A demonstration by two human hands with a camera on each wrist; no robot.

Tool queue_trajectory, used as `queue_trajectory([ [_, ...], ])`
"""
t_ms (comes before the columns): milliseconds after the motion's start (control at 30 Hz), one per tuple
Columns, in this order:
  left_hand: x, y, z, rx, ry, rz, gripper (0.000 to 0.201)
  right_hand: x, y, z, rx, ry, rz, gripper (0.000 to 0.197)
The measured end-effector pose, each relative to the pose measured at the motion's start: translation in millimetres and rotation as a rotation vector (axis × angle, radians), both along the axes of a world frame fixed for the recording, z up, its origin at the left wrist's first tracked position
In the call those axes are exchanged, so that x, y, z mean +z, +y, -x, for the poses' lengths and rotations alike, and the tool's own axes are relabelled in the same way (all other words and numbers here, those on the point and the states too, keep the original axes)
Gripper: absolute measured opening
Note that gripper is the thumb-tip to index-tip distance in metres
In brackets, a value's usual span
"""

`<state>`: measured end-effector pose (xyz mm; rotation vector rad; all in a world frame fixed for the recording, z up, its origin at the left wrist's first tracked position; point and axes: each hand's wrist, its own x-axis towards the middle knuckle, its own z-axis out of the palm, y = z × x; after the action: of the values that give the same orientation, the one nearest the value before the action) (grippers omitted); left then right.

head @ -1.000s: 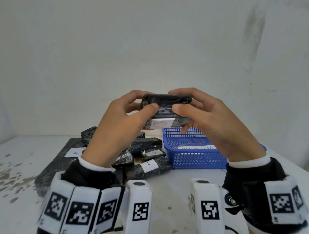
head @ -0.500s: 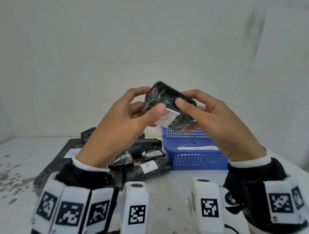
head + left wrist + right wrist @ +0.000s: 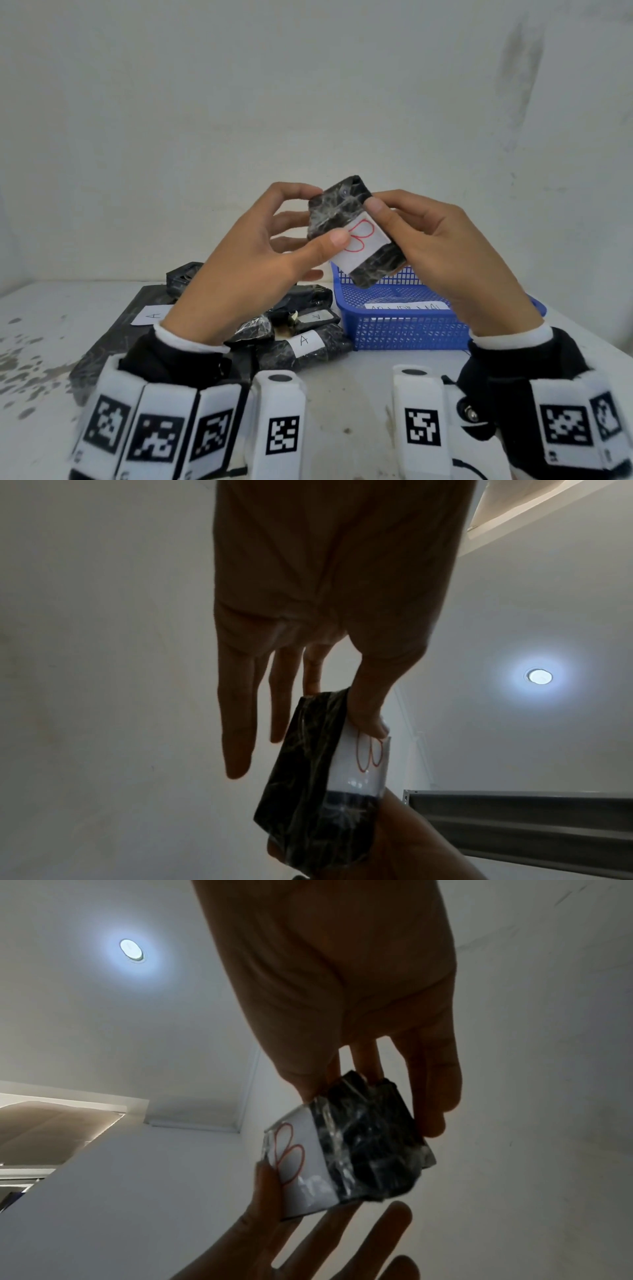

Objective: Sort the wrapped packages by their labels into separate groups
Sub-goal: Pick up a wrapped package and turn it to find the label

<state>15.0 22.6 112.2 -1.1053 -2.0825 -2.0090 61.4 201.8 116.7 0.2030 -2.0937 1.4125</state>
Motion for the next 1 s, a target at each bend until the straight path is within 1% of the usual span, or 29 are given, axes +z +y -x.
queue_trajectory([
  [67,-0.2,1.4,-0.7,0.000,0.007,-0.016,0.059,0.2,0.2,-0.4,-0.020,-0.016,-0.062,0.022],
  [133,-0.1,2.1,-0.9,0.028,0.029,-0.034,0.060,1.8,0.0,-3.1,-0.018,-0.063,-0.115,0.038],
  [267,0.1,0.2,-0.6,0.043,0.077,-0.014,0.061,7.4,-3.4,-10.5,0.128,-0.184,-0.030,0.060],
  [300,0.2,-0.4,-0.6,0.038,0.080,-0.009,0.062,7.6,-3.9,-11.1,0.153,-0.195,-0.009,0.060],
  [333,0.6,-0.6,-0.8,0.033,0.082,-0.002,0.063,7.4,-4.1,-11.0,0.162,-0.191,0.003,0.055],
  [400,1.5,-0.4,-1.9,0.021,0.091,0.027,0.062,6.5,-4.3,-10.3,0.157,-0.166,0.027,0.035],
  [467,2.3,-0.4,-3.6,-0.001,0.078,0.014,0.055,5.5,-3.3,-9.2,0.148,-0.146,0.053,0.029],
  [500,2.9,-0.6,-3.8,-0.008,0.063,-0.009,0.052,5.5,-3.0,-8.9,0.150,-0.137,0.063,0.029],
  [633,2.7,-0.6,-2.0,0.001,0.017,-0.069,0.058,4.7,-2.7,-7.7,0.180,-0.115,0.080,0.032],
  [700,1.9,0.3,-0.8,-0.001,0.010,-0.070,0.052,3.6,-3.8,-7.4,0.173,-0.097,0.072,0.035],
  [767,1.8,0.6,-0.8,0.003,0.011,-0.075,0.041,2.8,-4.9,-7.1,0.166,-0.076,0.057,0.044],
  [833,1.6,1.0,-0.6,0.012,0.021,-0.071,0.036,2.2,-5.4,-7.0,0.168,-0.067,0.054,0.046],
  [933,2.2,0.7,-2.0,0.009,0.026,-0.091,0.023,1.3,-4.6,-5.8,0.161,-0.051,0.062,0.038],
  [1000,1.9,0.7,-1.7,0.001,0.032,-0.095,0.022,0.7,-4.5,-5.2,0.153,-0.051,0.068,0.033],
])
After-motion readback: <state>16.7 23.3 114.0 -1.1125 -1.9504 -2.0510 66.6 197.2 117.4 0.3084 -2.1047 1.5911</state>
